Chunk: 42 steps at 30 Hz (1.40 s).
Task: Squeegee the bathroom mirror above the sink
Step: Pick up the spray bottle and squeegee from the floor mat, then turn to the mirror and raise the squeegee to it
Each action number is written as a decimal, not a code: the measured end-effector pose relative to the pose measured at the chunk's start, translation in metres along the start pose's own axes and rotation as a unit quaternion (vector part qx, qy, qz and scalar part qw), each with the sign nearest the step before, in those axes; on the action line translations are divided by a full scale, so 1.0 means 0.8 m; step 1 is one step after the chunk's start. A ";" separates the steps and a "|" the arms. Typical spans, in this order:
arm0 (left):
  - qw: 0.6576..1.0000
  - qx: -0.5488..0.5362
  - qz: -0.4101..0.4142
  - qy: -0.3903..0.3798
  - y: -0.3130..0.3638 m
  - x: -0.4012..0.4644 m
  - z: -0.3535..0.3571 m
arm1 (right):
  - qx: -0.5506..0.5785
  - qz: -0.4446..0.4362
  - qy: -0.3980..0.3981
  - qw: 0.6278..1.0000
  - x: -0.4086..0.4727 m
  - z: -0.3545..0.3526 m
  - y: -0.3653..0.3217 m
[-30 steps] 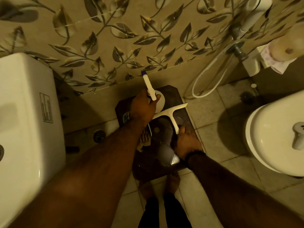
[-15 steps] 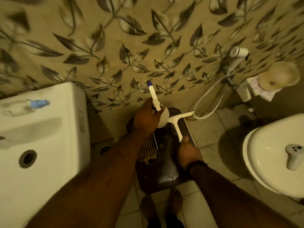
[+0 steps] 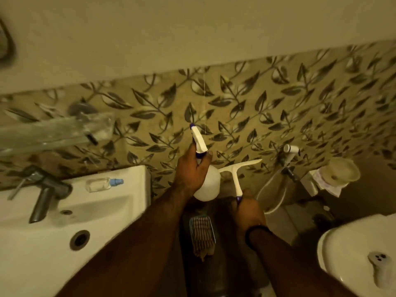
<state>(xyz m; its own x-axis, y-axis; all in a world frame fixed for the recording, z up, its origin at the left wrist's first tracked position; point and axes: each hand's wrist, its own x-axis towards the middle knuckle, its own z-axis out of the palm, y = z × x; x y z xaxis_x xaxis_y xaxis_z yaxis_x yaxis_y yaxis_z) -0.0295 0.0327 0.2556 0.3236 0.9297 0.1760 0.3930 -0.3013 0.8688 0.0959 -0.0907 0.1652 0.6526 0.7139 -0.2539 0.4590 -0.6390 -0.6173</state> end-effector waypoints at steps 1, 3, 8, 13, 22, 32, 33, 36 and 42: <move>1.000 -0.011 0.000 0.007 0.011 -0.001 -0.010 | 0.006 -0.004 0.013 1.000 -0.003 -0.007 -0.011; 0.999 -0.029 0.000 0.012 0.028 -0.004 -0.026 | 0.018 -0.012 0.037 0.999 -0.007 -0.019 -0.033; 0.997 -0.080 -0.006 0.021 0.066 -0.014 -0.065 | 0.062 -0.040 0.109 0.991 -0.023 -0.052 -0.087; 0.995 -0.093 0.014 0.028 0.100 -0.016 -0.109 | 0.081 -0.102 0.153 0.980 -0.041 -0.086 -0.140; 0.981 -0.109 0.097 0.128 0.192 -0.010 -0.200 | 0.143 -0.231 0.215 0.938 -0.079 -0.151 -0.265; 0.976 -0.059 0.115 0.173 0.239 -0.017 -0.292 | 0.190 -0.339 0.224 0.894 -0.117 -0.181 -0.376; 0.975 -0.064 0.116 0.176 0.241 -0.019 -0.299 | 0.193 -0.345 0.221 0.891 -0.120 -0.181 -0.384; 0.970 -0.086 0.111 0.197 0.242 -0.022 -0.322 | 0.201 -0.365 0.208 0.885 -0.131 -0.177 -0.408; 0.960 -0.104 0.099 0.241 0.237 -0.034 -0.376 | 0.206 -0.410 0.171 0.872 -0.151 -0.159 -0.454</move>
<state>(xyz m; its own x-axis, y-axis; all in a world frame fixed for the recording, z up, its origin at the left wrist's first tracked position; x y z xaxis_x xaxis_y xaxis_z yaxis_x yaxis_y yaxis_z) -0.2231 0.0140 0.5547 -0.0804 0.8636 0.4978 0.1689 -0.4804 0.8606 -0.0728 0.0183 0.5149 0.3805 0.7096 0.5931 0.6463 0.2547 -0.7194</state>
